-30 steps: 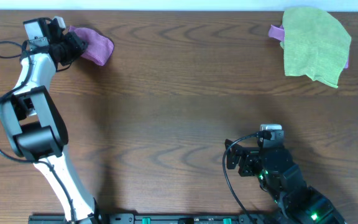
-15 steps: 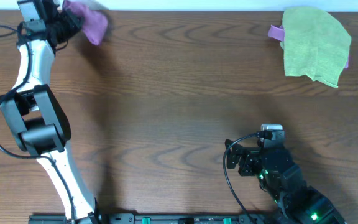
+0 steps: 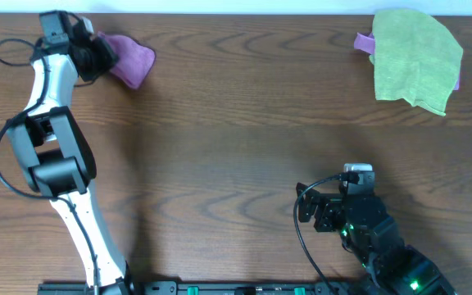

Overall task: Fold the cloth
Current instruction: 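Lower the folded cloth onto the table at the far left corner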

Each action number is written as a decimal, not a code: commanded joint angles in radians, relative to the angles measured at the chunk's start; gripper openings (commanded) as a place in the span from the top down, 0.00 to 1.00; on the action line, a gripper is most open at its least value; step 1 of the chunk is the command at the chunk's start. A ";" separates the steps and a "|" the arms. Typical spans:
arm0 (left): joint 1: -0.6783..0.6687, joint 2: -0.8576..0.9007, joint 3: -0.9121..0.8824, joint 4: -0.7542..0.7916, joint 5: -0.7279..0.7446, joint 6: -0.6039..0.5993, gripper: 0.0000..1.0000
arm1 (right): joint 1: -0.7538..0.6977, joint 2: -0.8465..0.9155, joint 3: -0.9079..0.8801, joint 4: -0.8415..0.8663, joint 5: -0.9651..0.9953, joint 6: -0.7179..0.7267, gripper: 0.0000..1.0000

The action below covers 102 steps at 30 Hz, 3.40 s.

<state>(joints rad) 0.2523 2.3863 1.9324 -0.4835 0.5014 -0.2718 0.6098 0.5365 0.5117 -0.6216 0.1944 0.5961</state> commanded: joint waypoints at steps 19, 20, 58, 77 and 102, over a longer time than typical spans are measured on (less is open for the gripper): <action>0.065 0.040 0.008 -0.096 -0.108 -0.002 0.40 | -0.002 0.002 0.030 0.013 -0.007 0.021 0.01; 0.063 0.040 0.008 -0.096 -0.108 -0.002 0.05 | -0.002 0.002 0.030 0.013 -0.008 0.021 0.01; 0.057 -0.046 0.280 -0.398 0.051 0.071 0.05 | -0.002 0.002 0.030 0.039 -0.006 0.027 0.01; -0.148 -0.043 0.295 -0.435 -0.159 0.134 0.94 | -0.002 0.002 0.030 0.021 0.019 0.016 0.01; -0.161 0.032 0.179 -0.352 -0.377 0.198 0.94 | -0.002 0.012 0.030 -0.003 0.045 -0.006 0.01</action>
<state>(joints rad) 0.0959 2.3821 2.1155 -0.8360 0.1413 -0.0956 0.6098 0.5381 0.5156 -0.6205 0.2211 0.6056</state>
